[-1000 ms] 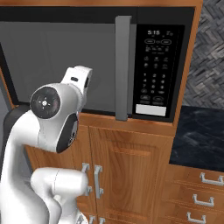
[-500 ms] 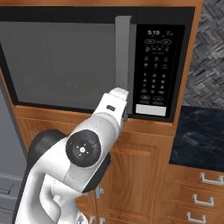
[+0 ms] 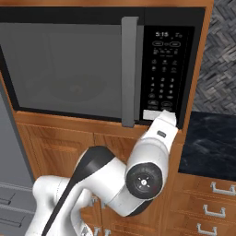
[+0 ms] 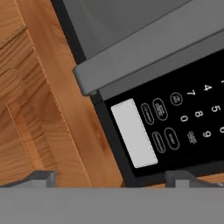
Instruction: Remove the pear from the bowl and place it on the small plate. Then place the bowl with only the shrimp in the microwave, close the door, and press the start button to microwave the shrimp.
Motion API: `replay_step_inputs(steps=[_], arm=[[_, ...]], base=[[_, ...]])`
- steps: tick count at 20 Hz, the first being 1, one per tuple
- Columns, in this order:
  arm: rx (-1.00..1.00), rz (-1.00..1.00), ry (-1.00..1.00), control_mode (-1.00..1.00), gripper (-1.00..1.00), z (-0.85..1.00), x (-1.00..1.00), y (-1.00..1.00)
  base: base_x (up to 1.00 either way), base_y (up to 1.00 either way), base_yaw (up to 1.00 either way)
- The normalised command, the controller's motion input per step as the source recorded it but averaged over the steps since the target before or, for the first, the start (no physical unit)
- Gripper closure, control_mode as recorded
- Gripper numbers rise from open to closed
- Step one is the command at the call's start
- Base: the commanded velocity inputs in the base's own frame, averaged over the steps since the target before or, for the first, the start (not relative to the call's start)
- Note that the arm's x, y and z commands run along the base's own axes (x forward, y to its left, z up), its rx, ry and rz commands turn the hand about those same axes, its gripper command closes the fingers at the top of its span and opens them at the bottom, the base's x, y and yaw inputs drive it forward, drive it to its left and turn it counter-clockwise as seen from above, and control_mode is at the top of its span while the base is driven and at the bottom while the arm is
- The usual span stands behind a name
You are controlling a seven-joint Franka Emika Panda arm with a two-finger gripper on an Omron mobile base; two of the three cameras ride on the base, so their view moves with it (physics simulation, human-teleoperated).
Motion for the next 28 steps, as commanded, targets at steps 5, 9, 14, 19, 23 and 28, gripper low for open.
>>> replay_step_inputs(steps=[5, 9, 14, 19, 23, 28], arm=[[0.04, 0.12, 0.00, -1.00, -1.00, 0.07, 0.46, 0.01], [0.01, 0.12, 0.00, -1.00, -1.00, 0.02, 0.23, 0.00], [0.00, 0.07, -0.01, -1.00, -1.00, 0.25, 0.12, 0.01], [0.00, 0.03, 0.00, -1.00, -1.00, 0.09, 0.21, -0.05], [0.00, 0.03, 0.00, -1.00, -1.00, -0.04, 0.23, 0.00], [0.00, 0.03, 0.00, -1.00, -1.00, -0.20, 0.18, -0.01]], base=[[0.00, 0.00, 0.00], [0.00, 0.00, 0.00], [0.00, 0.00, 0.00], [0.00, 0.00, 0.00], [0.00, 0.00, 0.00], [0.00, 0.00, 0.00]])
